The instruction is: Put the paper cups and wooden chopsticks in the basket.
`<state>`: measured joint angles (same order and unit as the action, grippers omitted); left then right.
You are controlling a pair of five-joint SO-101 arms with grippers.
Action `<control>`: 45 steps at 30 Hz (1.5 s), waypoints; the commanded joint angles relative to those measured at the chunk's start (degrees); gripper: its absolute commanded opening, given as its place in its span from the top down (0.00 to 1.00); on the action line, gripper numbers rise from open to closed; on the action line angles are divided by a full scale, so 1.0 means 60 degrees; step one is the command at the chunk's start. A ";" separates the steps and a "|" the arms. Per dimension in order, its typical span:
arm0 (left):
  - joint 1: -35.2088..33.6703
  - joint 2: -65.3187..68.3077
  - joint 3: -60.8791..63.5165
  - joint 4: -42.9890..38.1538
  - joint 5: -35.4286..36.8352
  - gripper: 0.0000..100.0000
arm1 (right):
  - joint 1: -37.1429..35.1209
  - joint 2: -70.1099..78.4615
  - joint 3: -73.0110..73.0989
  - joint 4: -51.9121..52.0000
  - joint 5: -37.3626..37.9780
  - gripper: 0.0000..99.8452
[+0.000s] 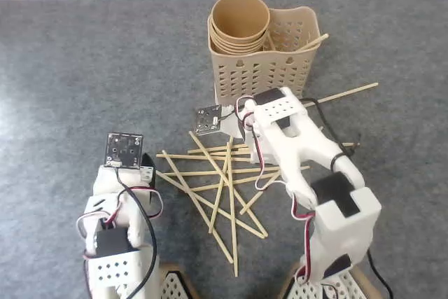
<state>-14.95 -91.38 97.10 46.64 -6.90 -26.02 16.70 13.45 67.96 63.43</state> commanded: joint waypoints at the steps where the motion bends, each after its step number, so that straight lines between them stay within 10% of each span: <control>1: -0.0103 0.0000 -0.0168 -0.0249 -0.0015 0.89 | 0.0066 0.0139 -0.0557 -0.0359 0.0132 0.80; 10: 0.0234 0.0000 -0.0081 -0.0264 -0.0073 0.89 | 0.0344 0.0667 -0.0864 -0.0696 0.0337 0.80; 15: 0.0249 0.0000 -0.0066 -0.0264 -0.0073 0.89 | 0.0300 0.0799 -0.1011 -0.0139 0.0894 1.00; 45: 0.0249 0.0000 -0.0051 -0.0293 -0.0073 0.89 | 0.0784 -0.2293 -0.3458 0.1722 -0.0689 0.99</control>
<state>-13.80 -91.38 97.10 46.29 -6.90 -21.98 8.18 -2.90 76.40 60.97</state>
